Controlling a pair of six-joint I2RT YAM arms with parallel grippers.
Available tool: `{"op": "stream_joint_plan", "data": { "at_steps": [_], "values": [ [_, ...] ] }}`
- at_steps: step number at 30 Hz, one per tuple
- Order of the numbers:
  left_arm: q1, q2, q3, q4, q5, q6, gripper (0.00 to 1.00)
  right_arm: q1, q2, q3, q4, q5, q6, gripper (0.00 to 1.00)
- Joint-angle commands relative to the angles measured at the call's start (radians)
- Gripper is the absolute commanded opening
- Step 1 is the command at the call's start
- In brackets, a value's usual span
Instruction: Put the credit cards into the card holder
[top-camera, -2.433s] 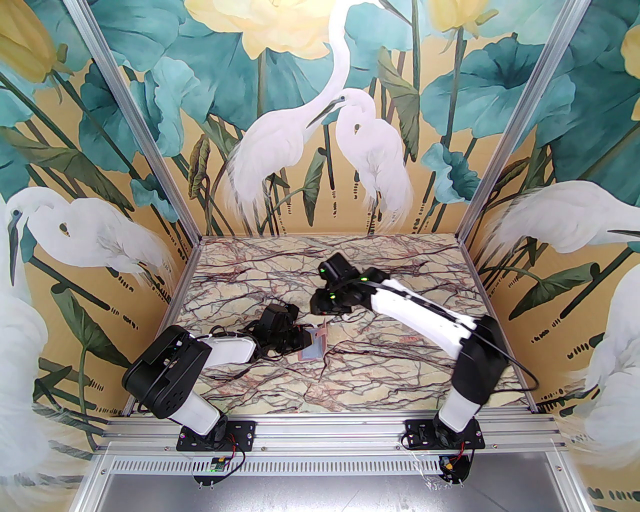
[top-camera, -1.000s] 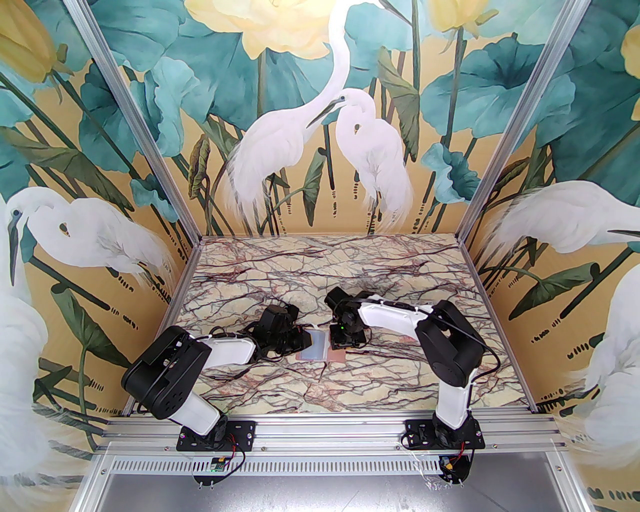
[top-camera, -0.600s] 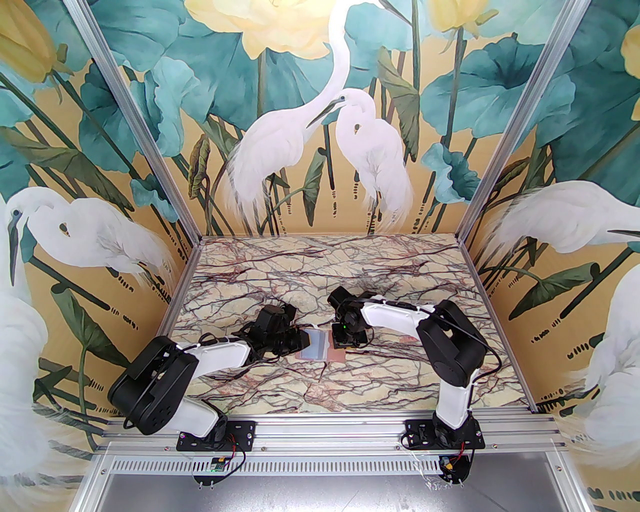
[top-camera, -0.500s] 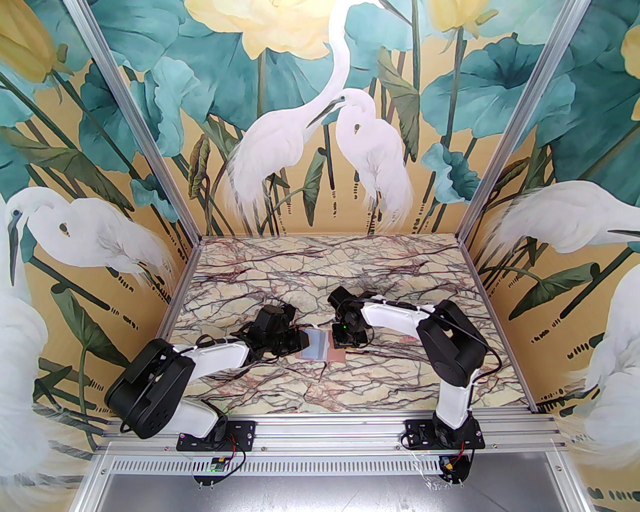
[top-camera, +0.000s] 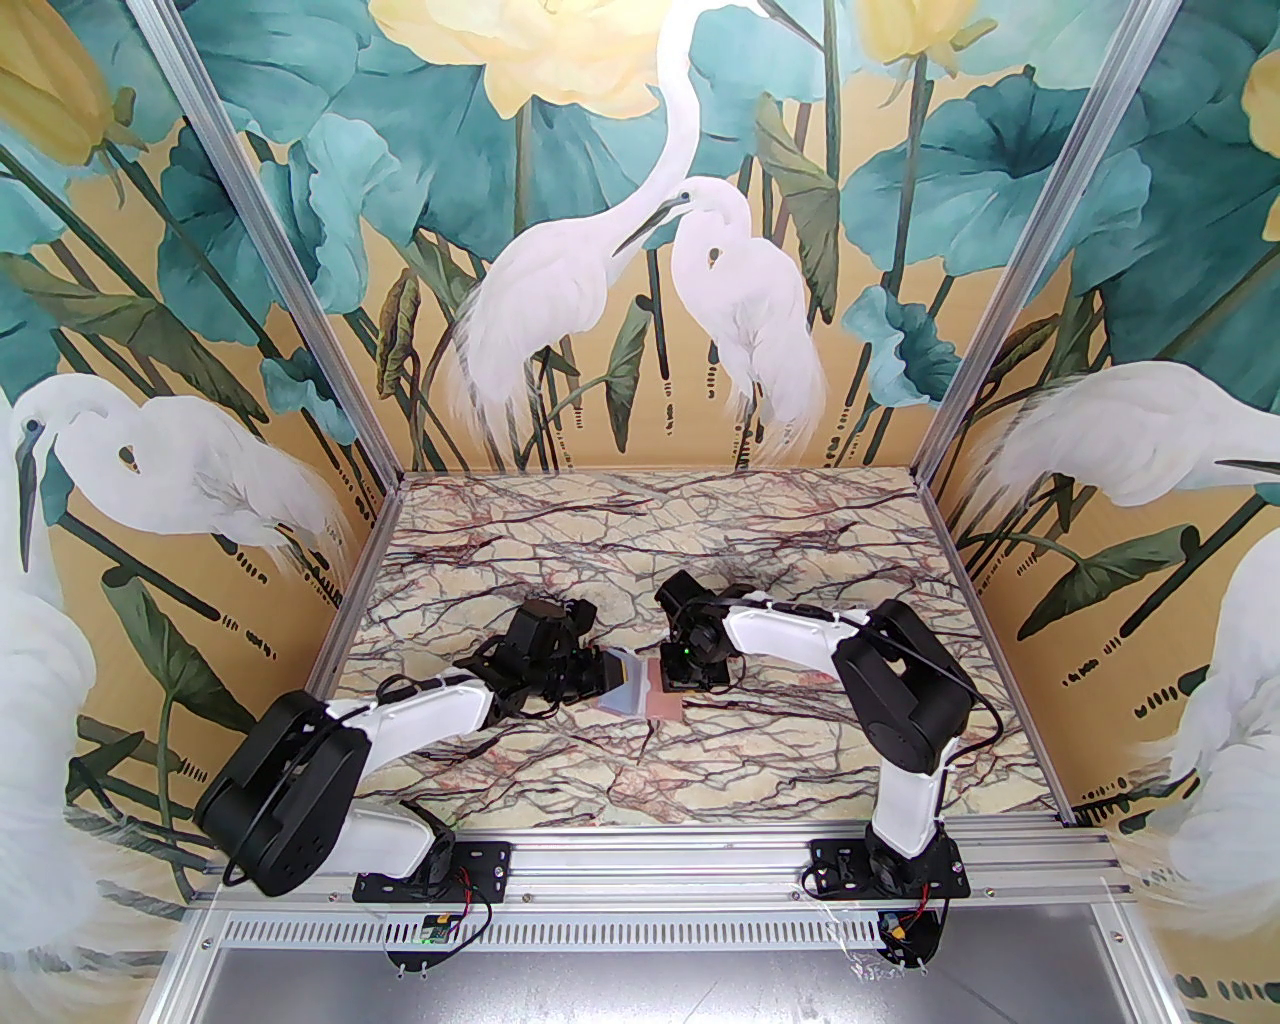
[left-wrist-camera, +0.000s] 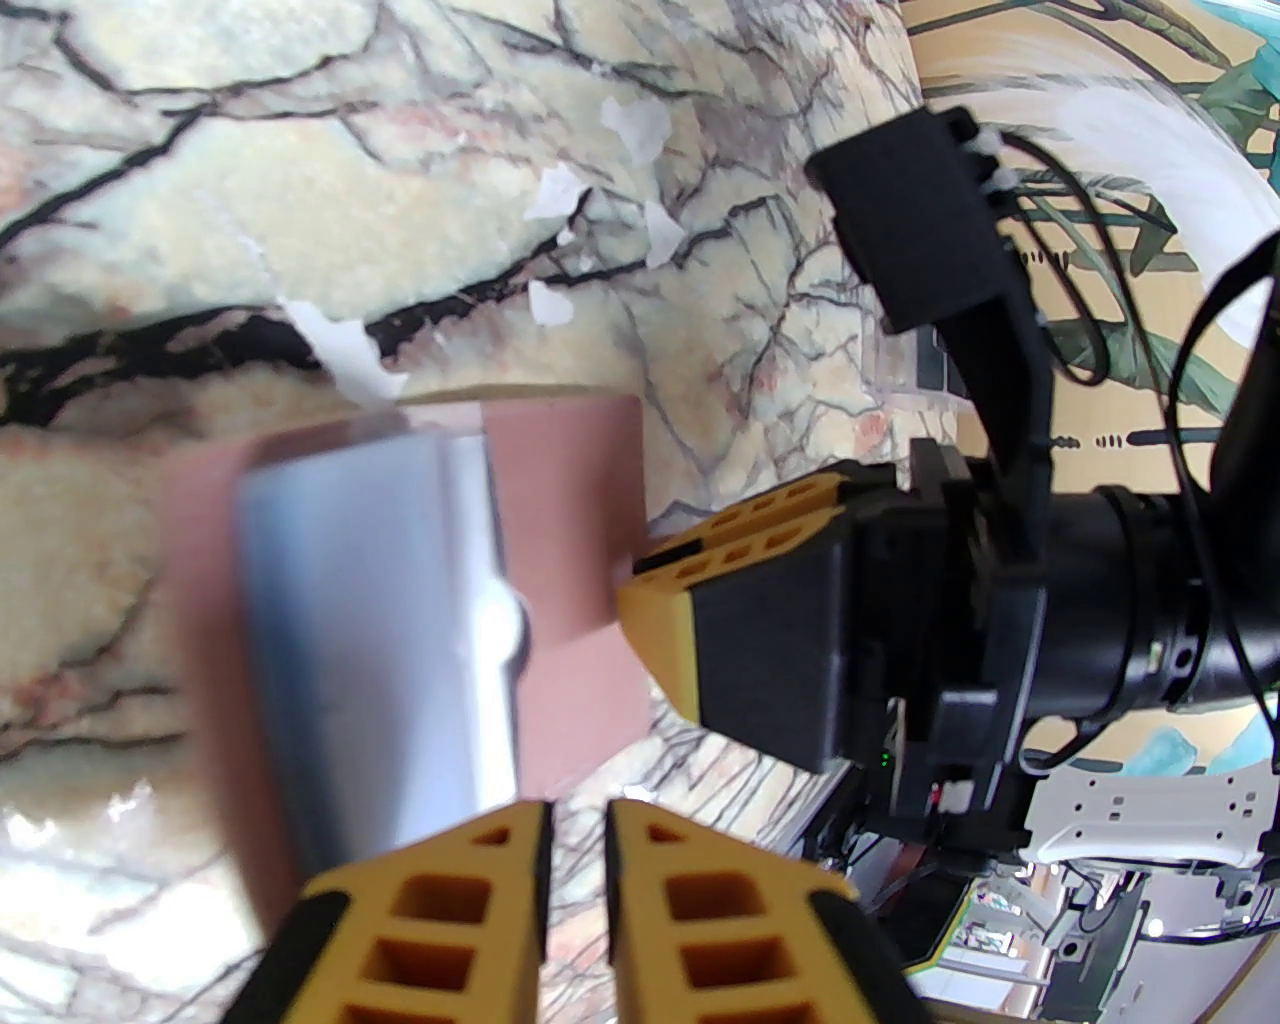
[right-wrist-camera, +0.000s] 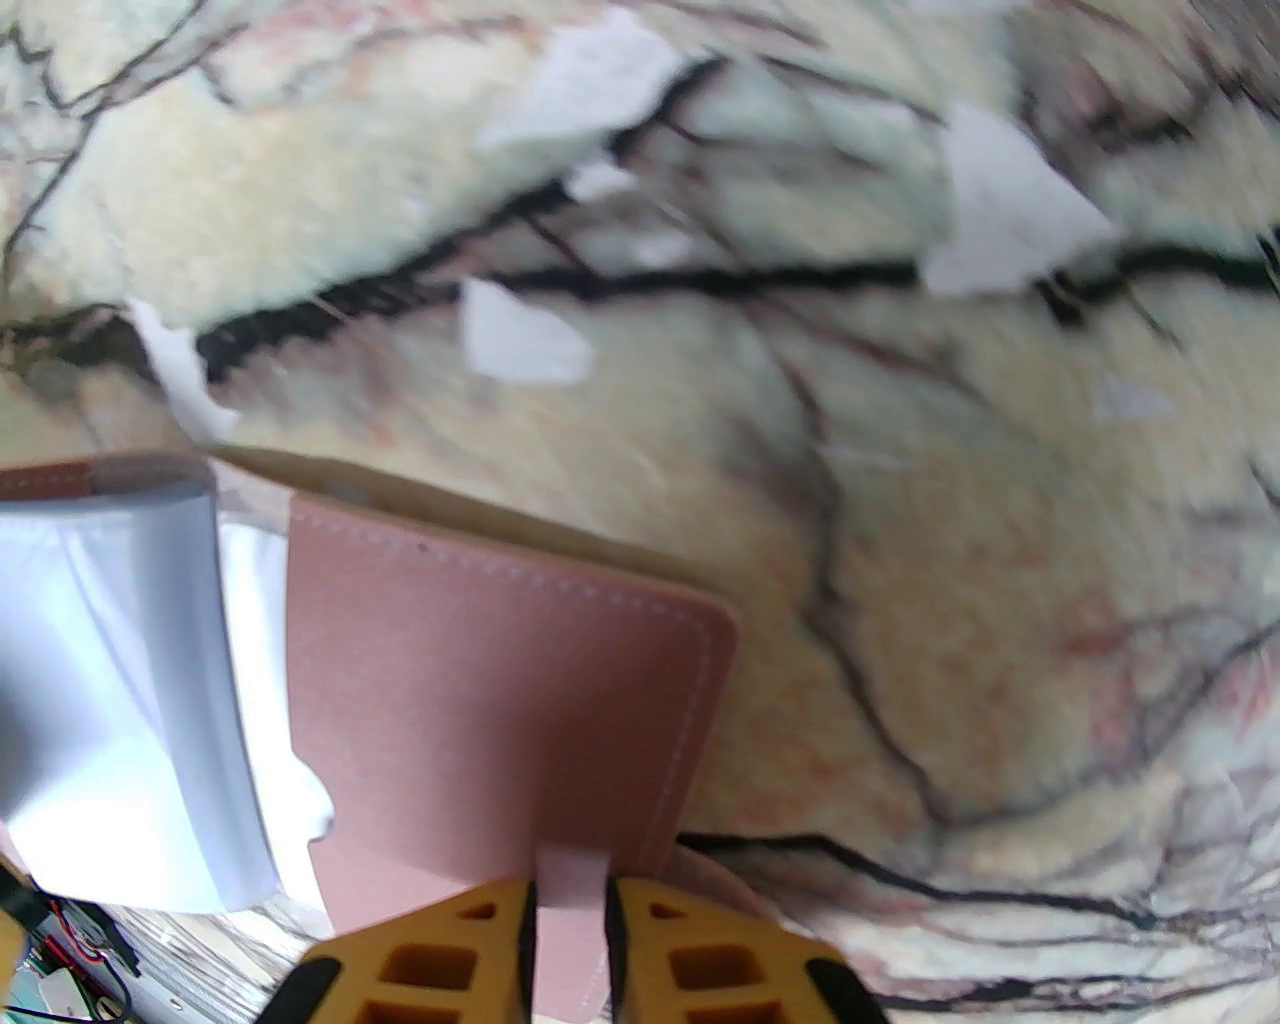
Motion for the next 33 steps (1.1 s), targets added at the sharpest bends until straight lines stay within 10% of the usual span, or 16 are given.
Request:
{"op": "stream_joint_plan", "data": {
  "at_steps": [1,33],
  "values": [
    [-0.004,0.034,0.016,0.031,0.03,0.008,0.19,-0.001,0.004,-0.024,0.084,-0.006,0.005,0.21],
    [0.035,0.029,-0.068,-0.024,-0.171,0.023,0.21,-0.001,0.004,-0.051,0.098,0.02,-0.003,0.2]
  ]
}}
